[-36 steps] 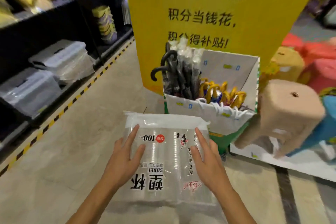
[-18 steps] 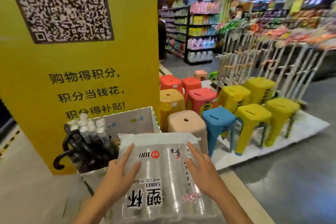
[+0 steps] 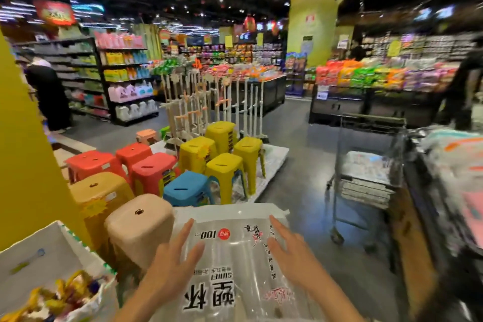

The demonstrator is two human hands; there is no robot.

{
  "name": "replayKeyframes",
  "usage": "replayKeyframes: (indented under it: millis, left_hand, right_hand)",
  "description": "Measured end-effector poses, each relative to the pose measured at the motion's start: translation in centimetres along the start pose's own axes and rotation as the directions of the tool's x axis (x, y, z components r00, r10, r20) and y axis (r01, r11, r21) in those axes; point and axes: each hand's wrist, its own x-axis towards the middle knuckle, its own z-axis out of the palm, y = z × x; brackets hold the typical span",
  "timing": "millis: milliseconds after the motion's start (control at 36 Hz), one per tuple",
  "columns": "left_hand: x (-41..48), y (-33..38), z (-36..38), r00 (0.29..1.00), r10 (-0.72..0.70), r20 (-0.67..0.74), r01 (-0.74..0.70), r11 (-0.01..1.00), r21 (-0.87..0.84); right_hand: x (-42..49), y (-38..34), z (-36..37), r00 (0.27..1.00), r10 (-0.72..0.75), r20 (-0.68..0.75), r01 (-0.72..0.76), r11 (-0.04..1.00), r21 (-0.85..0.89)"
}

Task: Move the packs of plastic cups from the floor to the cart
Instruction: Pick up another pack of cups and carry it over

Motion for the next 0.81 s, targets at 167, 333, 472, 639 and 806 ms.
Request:
replayKeyframes:
  millis: [167, 333, 472, 639, 806]
  left_hand:
    - [2.9, 8.1, 5.4, 0.985, 0.109, 0.131, -0.118, 0.991, 0.067]
    - [7.6, 14.5, 13.1, 0.944, 0.222, 0.242, -0.228, 0.974, -0.006]
    - [10.4, 21.4, 18.9, 0.937, 0.240, 0.253, -0.247, 0.969, -0.004]
    - [14.1, 27.8, 24.7, 0.938, 0.260, 0.230, -0.264, 0.964, -0.011]
    - [18.3, 31.4, 29.2, 0.931, 0.318, 0.181, -0.301, 0.947, -0.115]
  right_hand:
    - [-1.0, 6.1, -7.0, 0.989, 0.118, -0.090, -0.117, 0.993, 0.017]
    - [-0.6, 12.7, -14.4, 0.958, 0.208, -0.195, -0.201, 0.978, 0.053]
    - [-0.2, 17.0, -21.2, 0.936, 0.232, -0.267, -0.227, 0.973, 0.049]
    - [1.0, 20.2, -28.7, 0.917, 0.265, -0.299, -0.257, 0.964, 0.065]
    - [4.0, 23.9, -32.2, 0.887, 0.275, -0.372, -0.280, 0.959, 0.041]
